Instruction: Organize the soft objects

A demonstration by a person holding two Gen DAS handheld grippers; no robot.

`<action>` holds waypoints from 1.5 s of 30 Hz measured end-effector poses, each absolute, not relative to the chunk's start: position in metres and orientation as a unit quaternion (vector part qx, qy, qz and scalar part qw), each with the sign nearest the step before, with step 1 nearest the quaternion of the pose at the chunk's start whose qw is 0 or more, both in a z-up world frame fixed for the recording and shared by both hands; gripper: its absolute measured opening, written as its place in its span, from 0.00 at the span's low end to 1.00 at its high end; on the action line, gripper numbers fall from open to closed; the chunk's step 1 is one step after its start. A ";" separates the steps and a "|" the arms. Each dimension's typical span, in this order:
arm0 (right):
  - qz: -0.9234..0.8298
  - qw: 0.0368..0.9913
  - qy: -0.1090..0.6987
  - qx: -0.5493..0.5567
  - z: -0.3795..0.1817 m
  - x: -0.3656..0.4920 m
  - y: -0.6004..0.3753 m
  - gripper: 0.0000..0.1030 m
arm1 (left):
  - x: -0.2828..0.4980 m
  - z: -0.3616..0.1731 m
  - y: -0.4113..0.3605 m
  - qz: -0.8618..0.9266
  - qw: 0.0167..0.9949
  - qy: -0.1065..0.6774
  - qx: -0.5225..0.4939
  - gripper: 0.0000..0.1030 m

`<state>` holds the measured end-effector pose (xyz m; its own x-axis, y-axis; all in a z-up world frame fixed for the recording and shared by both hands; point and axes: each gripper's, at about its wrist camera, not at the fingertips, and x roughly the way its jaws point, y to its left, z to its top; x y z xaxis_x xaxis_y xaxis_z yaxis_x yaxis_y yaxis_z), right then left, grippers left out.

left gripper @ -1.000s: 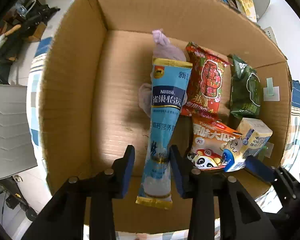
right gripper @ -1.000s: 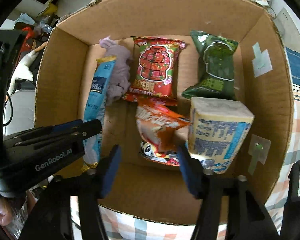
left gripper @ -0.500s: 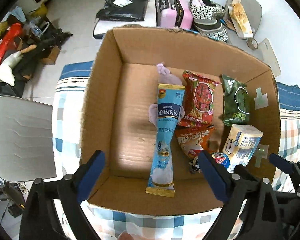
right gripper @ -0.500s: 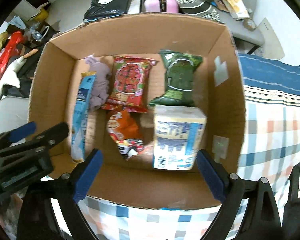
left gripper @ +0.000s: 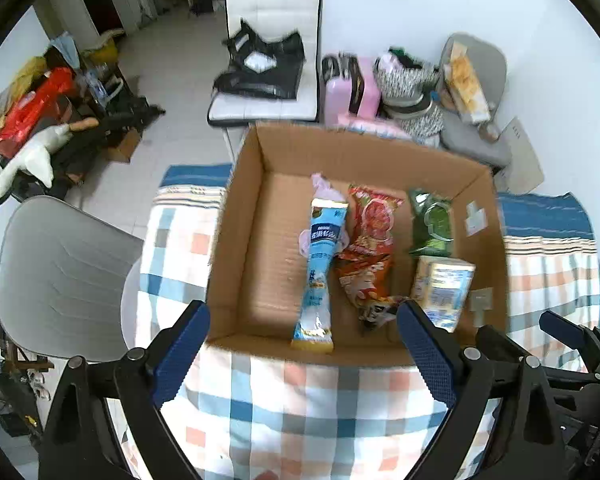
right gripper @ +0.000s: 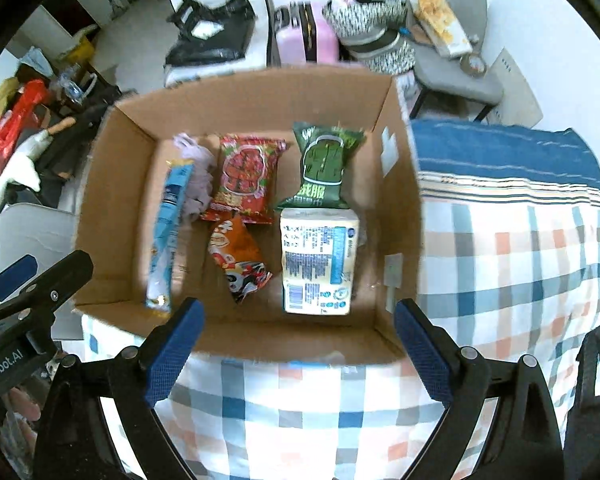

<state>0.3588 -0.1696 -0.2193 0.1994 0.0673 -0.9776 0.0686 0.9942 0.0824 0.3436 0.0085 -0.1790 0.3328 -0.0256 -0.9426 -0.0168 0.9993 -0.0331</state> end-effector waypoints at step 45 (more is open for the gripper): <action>0.005 0.890 0.455 0.032 0.026 0.144 -0.181 0.95 | 0.143 0.017 0.006 0.003 0.906 0.424 -0.002 0.93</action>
<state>0.1435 -0.1806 0.0264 0.5863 0.0388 -0.8092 0.0197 0.9979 0.0622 0.1430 0.0060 0.0168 0.6411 0.0043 -0.7675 -0.0072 1.0000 -0.0005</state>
